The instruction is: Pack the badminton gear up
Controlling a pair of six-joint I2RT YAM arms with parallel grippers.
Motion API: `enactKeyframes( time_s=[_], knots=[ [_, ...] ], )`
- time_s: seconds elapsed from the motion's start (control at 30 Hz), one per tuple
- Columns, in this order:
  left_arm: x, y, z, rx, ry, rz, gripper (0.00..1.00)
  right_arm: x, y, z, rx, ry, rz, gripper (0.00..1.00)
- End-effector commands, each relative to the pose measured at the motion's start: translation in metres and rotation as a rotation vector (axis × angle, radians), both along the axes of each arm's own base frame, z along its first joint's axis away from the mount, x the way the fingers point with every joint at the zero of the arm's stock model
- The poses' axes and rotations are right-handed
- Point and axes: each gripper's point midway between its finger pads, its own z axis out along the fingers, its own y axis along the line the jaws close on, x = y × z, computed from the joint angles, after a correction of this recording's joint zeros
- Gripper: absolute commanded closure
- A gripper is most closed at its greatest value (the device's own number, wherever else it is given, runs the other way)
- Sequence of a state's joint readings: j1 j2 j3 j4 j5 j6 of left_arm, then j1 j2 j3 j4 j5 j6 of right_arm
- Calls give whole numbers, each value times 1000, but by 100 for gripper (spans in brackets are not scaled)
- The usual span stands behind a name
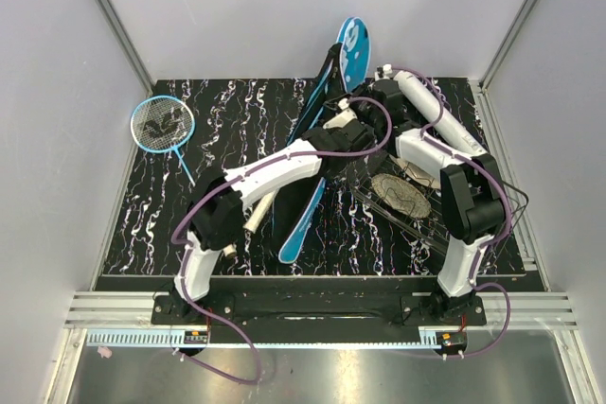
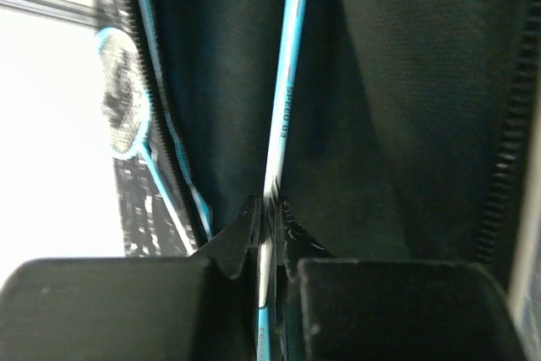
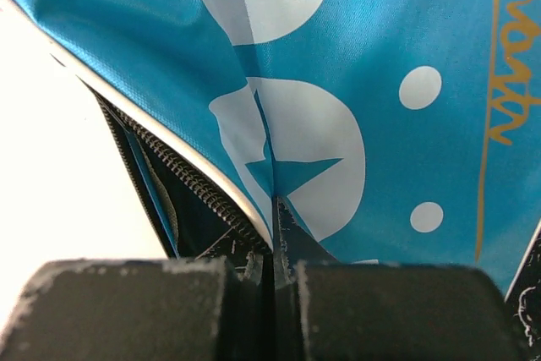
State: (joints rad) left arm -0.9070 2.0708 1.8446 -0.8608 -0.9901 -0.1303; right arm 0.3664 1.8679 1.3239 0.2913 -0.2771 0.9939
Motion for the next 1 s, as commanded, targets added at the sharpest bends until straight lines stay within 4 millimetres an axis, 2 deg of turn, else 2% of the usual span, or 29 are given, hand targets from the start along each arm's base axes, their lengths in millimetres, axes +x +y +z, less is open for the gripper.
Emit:
enactKeyframes(
  time_s=[0.0, 0.03, 0.07, 0.1, 0.13, 0.17, 0.2, 0.23, 0.27, 0.3, 0.33, 0.37, 0.4, 0.43, 0.47, 0.5, 0.53, 0.57, 0.6, 0.63, 0.77, 0.97],
  knots=[
    [-12, -32, 20, -396, 13, 20, 96, -39, 47, -12, 46, 96, 184, 100],
    [-14, -32, 21, -409, 20, 9, 89, -38, 47, -11, 47, 94, 183, 100],
    [-18, -36, 33, -467, 22, -21, 71, -37, 47, -11, 44, 94, 183, 100],
    [-25, -32, 26, -462, 47, -37, 58, -36, 46, -11, 34, 84, 182, 100],
    [-27, -33, 47, -529, 12, -73, 50, -34, 44, -15, 20, 89, 175, 100],
    [-34, -36, 48, -560, 39, -112, 45, -31, 42, -13, 13, 82, 166, 100],
    [-42, -30, 40, -547, 63, -125, 38, -28, 39, -14, 11, 83, 165, 100],
    [-48, -26, 59, -595, 42, -151, 37, -27, 38, -19, 14, 93, 175, 100],
    [-55, -30, 62, -648, 83, -192, 36, -26, 37, -21, 16, 98, 174, 100],
    [-65, -28, 56, -666, 124, -225, 24, -25, 36, -20, 12, 90, 181, 100],
    [-76, -26, 77, -736, 121, -272, 23, -26, 36, -27, 2, 103, 186, 100],
    [-86, -27, 81, -785, 153, -310, 23, -24, 36, -27, 2, 100, 186, 100],
    [-95, -21, 75, -796, 173, -315, 23, -24, 36, -29, 1, 104, 188, 100],
    [-103, -12, 90, -837, 151, -330, 25, -24, 36, -30, 2, 109, 192, 100],
    [-107, -6, 89, -865, 170, -327, 26, -24, 36, -31, 0, 108, 189, 100],
    [-114, 0, 76, -879, 210, -312, 29, -24, 36, -30, 0, 104, 186, 100],
    [-119, 6, 78, -917, 220, -314, 28, -24, 36, -30, -1, 103, 187, 100],
    [-121, 11, 71, -947, 253, -303, 25, -24, 36, -30, 0, 104, 186, 100],
    [-125, 18, 51, -954, 292, -260, 23, -24, 35, -28, 1, 101, 185, 100],
    [-121, 24, 45, -976, 288, -227, 20, -23, 35, -26, 1, 94, 184, 100],
    [-132, 10, 11, -1047, 426, -231, 20, -22, 35, -23, -9, 86, 180, 100],
    [-137, -11, -15, -1112, 515, -272, 19, -22, 34, -20, -26, 76, 187, 100]
  ],
)
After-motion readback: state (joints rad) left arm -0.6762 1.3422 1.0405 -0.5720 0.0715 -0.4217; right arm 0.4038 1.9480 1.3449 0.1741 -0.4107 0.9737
